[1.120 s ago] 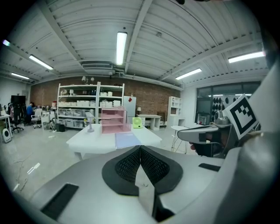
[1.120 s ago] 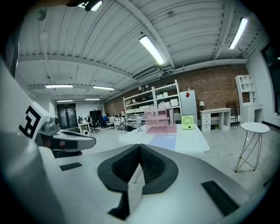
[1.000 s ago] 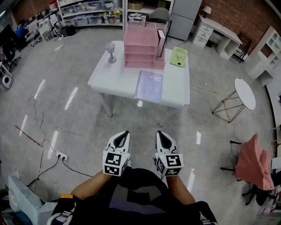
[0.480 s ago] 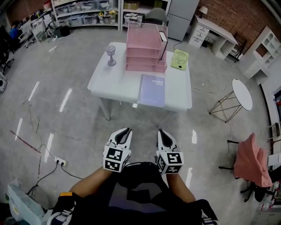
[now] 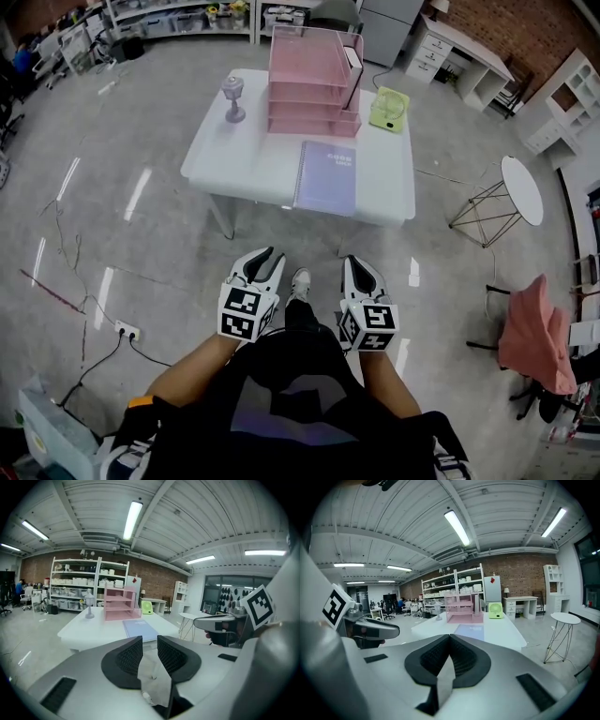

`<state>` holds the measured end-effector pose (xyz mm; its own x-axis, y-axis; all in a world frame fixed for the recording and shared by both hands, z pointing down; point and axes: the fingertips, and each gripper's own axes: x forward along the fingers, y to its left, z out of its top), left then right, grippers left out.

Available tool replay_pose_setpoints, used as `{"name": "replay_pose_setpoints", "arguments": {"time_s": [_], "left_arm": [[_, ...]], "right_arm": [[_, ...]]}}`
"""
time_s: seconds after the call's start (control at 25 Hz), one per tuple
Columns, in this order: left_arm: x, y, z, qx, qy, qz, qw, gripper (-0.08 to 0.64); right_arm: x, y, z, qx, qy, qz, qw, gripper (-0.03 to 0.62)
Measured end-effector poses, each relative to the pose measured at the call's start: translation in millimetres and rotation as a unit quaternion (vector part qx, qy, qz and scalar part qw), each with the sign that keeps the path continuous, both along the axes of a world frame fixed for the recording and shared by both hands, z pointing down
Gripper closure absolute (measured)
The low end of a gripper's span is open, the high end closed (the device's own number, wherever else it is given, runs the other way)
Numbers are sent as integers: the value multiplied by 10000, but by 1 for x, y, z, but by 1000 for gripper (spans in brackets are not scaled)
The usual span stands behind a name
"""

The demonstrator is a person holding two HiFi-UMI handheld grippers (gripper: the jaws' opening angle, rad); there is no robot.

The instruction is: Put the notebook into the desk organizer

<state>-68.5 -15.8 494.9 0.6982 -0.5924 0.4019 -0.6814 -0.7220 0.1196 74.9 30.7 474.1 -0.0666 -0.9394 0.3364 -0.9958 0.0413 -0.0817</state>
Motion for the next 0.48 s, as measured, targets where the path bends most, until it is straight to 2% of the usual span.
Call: {"name": "replay_pose_setpoints", "arguments": {"time_s": [0.28, 0.48], "left_arm": [[22, -55, 15, -306, -11, -58, 9995, 421], [42, -101, 41, -973, 106, -93, 9952, 381]], "right_arm": [[27, -51, 24, -154, -36, 14, 9999, 575], [54, -93, 43, -378, -199, 74, 9991, 575]]}}
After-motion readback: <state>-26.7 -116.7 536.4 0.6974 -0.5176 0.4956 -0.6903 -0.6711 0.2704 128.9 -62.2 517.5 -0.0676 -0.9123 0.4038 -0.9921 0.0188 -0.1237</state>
